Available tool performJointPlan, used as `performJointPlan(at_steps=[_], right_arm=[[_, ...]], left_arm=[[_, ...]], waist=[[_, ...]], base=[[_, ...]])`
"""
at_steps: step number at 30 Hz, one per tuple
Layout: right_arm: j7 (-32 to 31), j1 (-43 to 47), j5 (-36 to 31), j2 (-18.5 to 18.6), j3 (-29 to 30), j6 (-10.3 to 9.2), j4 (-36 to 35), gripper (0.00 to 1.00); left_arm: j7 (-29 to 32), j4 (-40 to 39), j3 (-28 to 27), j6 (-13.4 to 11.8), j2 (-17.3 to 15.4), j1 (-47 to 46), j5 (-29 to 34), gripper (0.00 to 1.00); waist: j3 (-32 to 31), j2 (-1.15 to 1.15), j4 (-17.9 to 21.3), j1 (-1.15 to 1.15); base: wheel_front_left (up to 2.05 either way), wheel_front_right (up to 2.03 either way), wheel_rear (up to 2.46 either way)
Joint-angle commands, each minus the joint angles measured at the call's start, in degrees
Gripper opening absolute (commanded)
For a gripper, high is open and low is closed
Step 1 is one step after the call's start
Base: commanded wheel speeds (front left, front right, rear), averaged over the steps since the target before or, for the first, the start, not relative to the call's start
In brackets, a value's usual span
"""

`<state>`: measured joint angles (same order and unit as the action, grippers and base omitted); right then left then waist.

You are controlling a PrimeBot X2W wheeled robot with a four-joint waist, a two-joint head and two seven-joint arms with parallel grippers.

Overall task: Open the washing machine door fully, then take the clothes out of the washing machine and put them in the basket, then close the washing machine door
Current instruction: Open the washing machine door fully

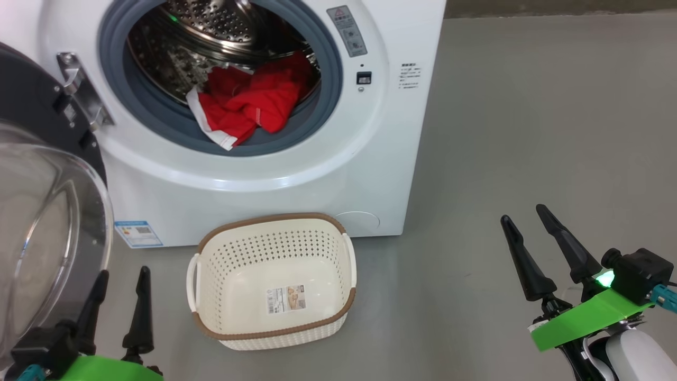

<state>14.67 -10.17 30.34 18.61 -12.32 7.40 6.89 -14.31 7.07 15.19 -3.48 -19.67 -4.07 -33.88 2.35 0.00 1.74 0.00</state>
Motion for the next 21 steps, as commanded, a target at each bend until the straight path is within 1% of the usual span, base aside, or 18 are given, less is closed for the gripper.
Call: performJointPlan(at_steps=[1, 5, 21], right_arm=[[0.3, 0.5, -0.8, 0.9, -0.5, 0.09, -1.5, 1.00], [0.3, 0.8, -0.9, 0.8, 0.3, 0.09, -1.6, 1.00], [0.3, 1.4, -1.0, 1.1, 1.4, 0.09, -1.9, 1.00]], left_arm=[[-0.7, -1.8, -3.1, 0.3, -1.0, -0.8, 1.0, 1.00], [-0.7, -2.9, -5.1, 0.5, -0.4, 0.1, 3.1, 1.00], [-0.7, -3.3, -8.1, 2.8, 2.1, 1.5, 7.4, 1.00]], waist=[[-0.4, 0.00, 0.8, 0.00], [-0.9, 0.00, 1.2, 0.00], [-1.2, 0.00, 0.8, 0.00]], base=[[0.00, 0.00, 0.00], [0.00, 0.00, 0.00], [0.00, 0.00, 0.00]])
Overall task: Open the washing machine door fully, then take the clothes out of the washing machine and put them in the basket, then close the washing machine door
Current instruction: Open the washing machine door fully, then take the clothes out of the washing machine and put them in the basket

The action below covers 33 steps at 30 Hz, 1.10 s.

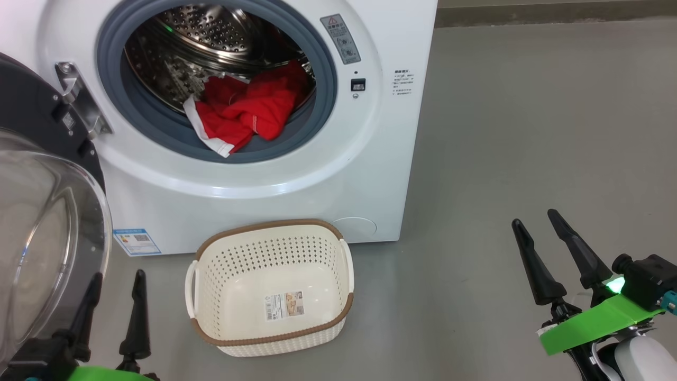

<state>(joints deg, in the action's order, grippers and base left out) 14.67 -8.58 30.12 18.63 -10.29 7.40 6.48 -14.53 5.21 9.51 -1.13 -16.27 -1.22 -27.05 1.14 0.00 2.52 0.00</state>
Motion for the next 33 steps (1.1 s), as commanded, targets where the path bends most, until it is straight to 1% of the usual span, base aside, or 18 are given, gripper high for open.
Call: performJointPlan(at_steps=[1, 19, 33], right_arm=[[0.3, -0.2, -0.8, 1.1, -0.6, 0.09, -1.5, 1.00], [0.3, 0.1, -0.9, 0.9, 0.0, 0.09, -1.7, 1.00], [0.3, 0.0, -0.9, 0.8, -0.1, 0.09, -1.5, 1.00]], left_arm=[[-0.5, -1.4, -2.6, 0.6, -1.1, -1.3, 0.8, 1.00], [-0.5, -0.7, -4.6, 2.6, 0.5, -1.1, 2.4, 1.00], [-0.5, 0.1, -5.4, 3.0, 1.0, -1.4, 2.9, 1.00]], waist=[[-0.1, 0.00, 0.0, 0.00], [0.0, 0.00, -0.5, 0.00], [-0.1, 0.00, -0.7, 0.00]], base=[[0.00, 0.00, 0.00], [0.00, 0.00, 0.00], [0.02, -0.02, 0.00]])
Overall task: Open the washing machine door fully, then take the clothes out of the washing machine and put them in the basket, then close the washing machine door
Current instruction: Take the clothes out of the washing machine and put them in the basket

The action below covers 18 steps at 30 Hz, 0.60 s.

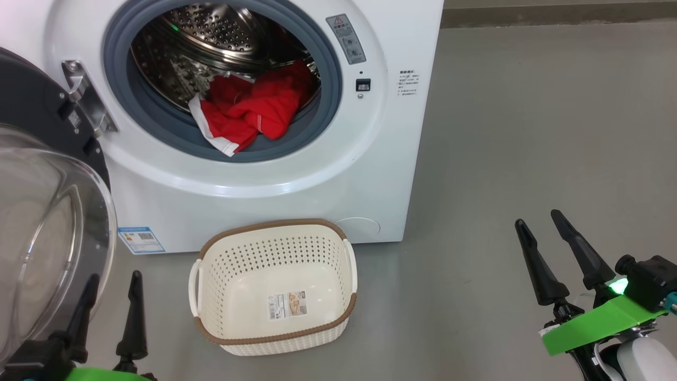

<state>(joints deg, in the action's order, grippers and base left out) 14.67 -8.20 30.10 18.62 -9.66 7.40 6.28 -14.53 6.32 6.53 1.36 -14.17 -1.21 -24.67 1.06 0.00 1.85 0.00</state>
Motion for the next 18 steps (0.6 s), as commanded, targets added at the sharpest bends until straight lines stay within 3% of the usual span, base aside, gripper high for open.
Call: performJointPlan(at_steps=[1, 8, 18], right_arm=[[0.3, -0.4, -0.9, 0.8, -0.8, 0.09, -1.3, 1.00], [0.3, -0.4, -0.8, 0.8, -0.8, 0.09, -1.3, 1.00], [0.3, -0.5, -0.9, 0.8, -1.0, 0.09, -1.4, 1.00]], left_arm=[[-0.5, -0.9, -2.4, 0.5, -1.1, -1.4, 0.6, 1.00], [-0.5, -0.6, -2.5, 0.5, -1.0, -1.4, 0.7, 1.00], [-0.5, -0.7, -2.6, 0.9, -0.9, -1.5, 0.5, 1.00]], waist=[[0.0, 0.00, 0.0, 0.00], [0.0, 0.00, 0.0, 0.00], [0.4, 0.00, 0.0, 0.00]], base=[[0.38, -0.38, 0.00], [0.92, -0.92, 0.00], [1.65, -1.65, 0.00]])
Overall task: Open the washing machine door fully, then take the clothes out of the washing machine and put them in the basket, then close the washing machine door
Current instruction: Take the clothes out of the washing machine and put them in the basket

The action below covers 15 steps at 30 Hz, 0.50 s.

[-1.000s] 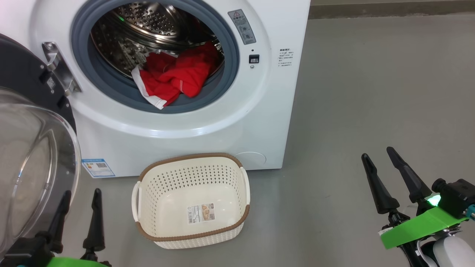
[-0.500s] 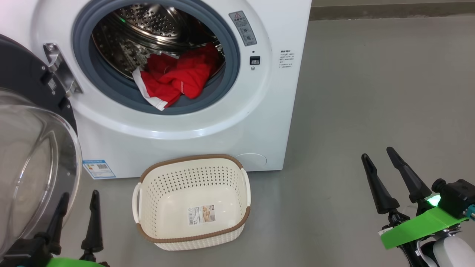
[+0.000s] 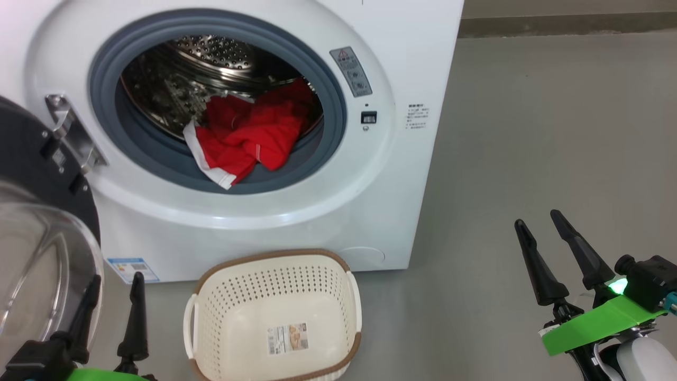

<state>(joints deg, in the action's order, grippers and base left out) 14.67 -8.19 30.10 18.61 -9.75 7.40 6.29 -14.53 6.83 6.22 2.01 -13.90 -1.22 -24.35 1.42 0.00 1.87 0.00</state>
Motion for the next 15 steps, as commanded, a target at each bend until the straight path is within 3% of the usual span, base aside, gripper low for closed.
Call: performJointPlan(at_steps=[1, 7, 15], right_arm=[[0.3, -0.5, -0.9, 0.8, -0.9, 0.09, -1.4, 1.00], [0.3, -0.4, -1.0, 0.9, -1.0, 0.09, -1.3, 1.00], [0.3, -0.3, -0.9, 1.1, -1.3, 0.09, -1.2, 1.00]], left_arm=[[-0.5, -1.3, -2.3, 0.4, -1.2, -1.5, 0.2, 1.00], [-0.5, -1.2, -2.4, 0.6, -1.1, -1.5, 0.3, 1.00], [-0.5, -0.7, -2.4, 0.7, -1.0, -1.4, 0.5, 1.00]], waist=[[0.0, 0.00, 0.0, 0.00], [-0.2, 0.00, 0.0, 0.00], [-0.6, 0.00, 0.0, 0.00]], base=[[1.38, -1.38, 0.00], [0.90, -0.90, 0.00], [0.11, -0.11, 0.00]])
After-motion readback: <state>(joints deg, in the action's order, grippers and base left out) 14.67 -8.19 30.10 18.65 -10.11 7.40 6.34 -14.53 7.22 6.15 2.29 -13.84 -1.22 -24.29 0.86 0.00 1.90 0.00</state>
